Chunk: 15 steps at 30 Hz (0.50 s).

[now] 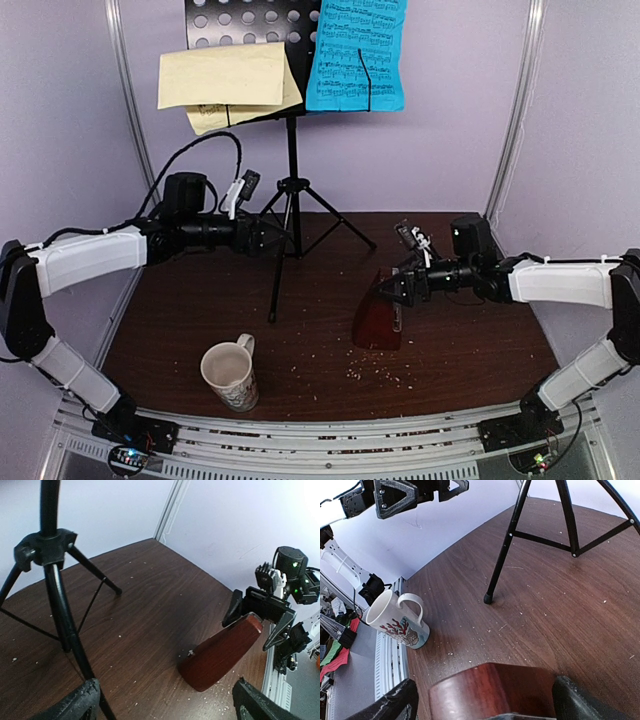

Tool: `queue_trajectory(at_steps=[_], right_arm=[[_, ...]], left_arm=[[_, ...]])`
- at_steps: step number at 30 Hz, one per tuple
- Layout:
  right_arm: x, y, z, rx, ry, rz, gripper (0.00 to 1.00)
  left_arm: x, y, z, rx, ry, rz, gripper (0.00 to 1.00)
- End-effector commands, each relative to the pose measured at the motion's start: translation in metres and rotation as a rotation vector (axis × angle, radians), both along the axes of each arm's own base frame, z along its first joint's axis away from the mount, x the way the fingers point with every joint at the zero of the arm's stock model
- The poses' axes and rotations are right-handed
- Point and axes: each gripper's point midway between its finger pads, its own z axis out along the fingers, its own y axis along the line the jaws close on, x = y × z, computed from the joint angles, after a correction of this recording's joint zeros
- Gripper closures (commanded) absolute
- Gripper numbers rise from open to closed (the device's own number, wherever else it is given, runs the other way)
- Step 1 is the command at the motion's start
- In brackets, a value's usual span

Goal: Pack up the instrument practice props

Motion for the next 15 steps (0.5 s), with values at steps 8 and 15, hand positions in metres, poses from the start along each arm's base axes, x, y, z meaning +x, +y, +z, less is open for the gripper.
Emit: queue_trajectory(at_steps=[8, 15], right_arm=[[0.009, -0.012, -0.029, -0.15, -0.077, -0.204, 0.24], [0.026, -0.062, -0.024, -0.177, -0.184, -0.558, 0.36]], left_arm=[[0.025, 0.016, -0.019, 0.077, -0.002, 0.03, 0.04], [0.027, 0.022, -0.031, 0.122, -0.006, 0.058, 0.04]])
